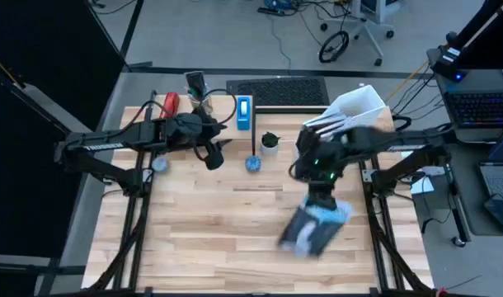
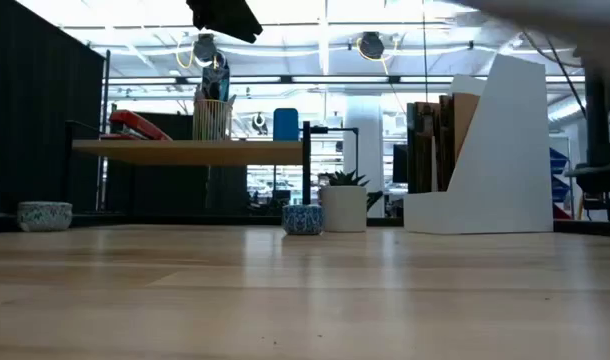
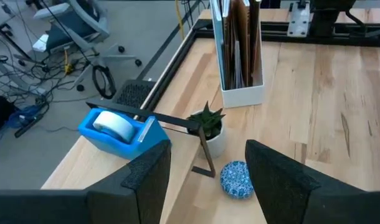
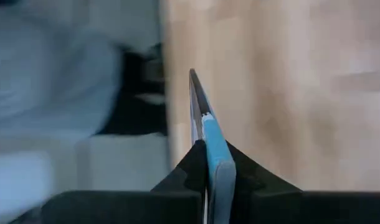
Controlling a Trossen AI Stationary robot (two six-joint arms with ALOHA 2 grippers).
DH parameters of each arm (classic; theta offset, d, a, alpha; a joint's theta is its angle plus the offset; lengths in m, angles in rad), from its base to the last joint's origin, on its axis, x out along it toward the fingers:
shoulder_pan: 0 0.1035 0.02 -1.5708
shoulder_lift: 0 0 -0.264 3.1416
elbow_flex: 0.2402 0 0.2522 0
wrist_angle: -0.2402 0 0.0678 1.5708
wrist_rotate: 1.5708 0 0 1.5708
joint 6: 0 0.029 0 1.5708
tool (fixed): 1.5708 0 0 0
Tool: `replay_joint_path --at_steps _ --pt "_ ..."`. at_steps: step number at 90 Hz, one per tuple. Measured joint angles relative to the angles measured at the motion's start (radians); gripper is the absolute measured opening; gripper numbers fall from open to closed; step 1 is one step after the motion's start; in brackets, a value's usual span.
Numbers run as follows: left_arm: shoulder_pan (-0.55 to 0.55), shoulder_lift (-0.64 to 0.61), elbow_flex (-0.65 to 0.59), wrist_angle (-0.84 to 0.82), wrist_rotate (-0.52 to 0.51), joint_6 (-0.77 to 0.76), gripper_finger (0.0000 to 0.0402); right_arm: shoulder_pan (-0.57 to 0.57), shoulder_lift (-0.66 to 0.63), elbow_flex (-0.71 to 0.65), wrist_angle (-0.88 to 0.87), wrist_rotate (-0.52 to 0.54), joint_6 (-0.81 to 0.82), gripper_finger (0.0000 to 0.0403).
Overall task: Stock shelves
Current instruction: Remove the blue book from the white book shelf
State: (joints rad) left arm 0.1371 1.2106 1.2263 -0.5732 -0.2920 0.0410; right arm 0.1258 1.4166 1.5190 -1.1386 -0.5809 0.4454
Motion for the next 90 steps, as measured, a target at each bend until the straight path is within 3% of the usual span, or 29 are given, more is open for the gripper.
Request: replay_joint_path --at_steps 12,24,44,68,90 --pt "0.000 0.000 0.000 0.000 0.000 -0.001 0.0194 0.057 0.000 -0.206 0.054 -0.156 0.013 0.0009" --pt "0.000 0.000 0.000 0.000 0.001 -0.001 0.0194 0.063 -0.004 -0.381 0.020 -0.170 -0.042 0.0009" --pt "0.000 0.000 0.000 0.000 0.001 0.000 0.0194 0.061 -0.005 -0.627 0.153 -0.188 -0.120 0.0009" --pt "0.000 0.000 0.000 -0.001 0.001 0.000 0.0194 0.023 -0.006 -0.731 0.170 -0.057 -0.097 0.0023" --pt "0.000 0.000 0.000 -0.001 0.001 -0.001 0.0194 0.017 -0.005 -0.731 0.194 0.100 -0.077 0.0085"
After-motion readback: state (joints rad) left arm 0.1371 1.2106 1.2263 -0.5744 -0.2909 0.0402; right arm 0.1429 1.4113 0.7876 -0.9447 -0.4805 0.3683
